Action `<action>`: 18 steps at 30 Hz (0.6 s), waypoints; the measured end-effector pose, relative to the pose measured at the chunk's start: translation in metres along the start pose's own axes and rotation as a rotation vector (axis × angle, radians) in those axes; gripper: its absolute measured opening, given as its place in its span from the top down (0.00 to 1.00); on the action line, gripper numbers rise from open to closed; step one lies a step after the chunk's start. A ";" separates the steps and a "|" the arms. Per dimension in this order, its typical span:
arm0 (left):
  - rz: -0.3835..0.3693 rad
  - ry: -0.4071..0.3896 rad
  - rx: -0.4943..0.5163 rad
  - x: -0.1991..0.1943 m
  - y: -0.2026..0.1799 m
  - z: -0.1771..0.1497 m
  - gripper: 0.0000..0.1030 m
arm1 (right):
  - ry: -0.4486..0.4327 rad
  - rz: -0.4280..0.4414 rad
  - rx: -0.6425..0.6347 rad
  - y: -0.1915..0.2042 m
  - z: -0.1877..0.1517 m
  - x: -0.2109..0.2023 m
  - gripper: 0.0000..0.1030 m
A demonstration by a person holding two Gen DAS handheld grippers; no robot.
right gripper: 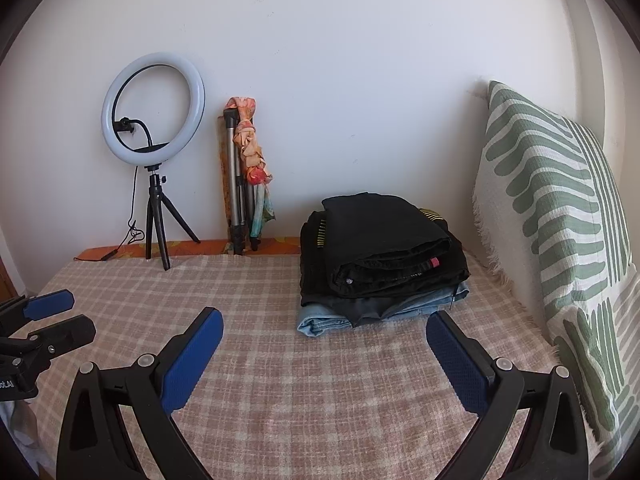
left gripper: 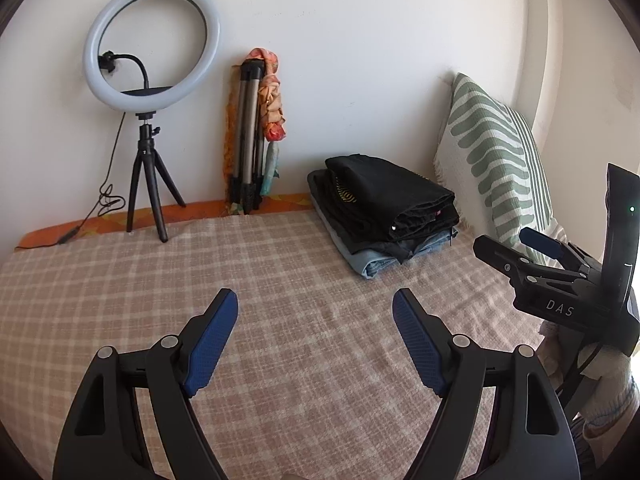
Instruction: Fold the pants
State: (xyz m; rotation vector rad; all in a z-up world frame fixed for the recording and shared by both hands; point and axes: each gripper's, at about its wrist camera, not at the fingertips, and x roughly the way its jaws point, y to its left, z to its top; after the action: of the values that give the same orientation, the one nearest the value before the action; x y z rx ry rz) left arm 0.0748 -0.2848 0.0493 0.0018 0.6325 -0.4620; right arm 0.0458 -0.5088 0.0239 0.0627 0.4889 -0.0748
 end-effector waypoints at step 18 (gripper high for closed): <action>0.043 0.032 0.006 0.004 0.014 -0.016 0.22 | -0.009 -0.001 -0.009 0.008 0.000 0.011 0.00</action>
State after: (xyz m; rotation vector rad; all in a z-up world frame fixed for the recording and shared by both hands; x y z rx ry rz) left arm 0.0749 -0.2715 0.0324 0.0281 0.6616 -0.4227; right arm 0.0560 -0.5016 0.0188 0.0537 0.4804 -0.0742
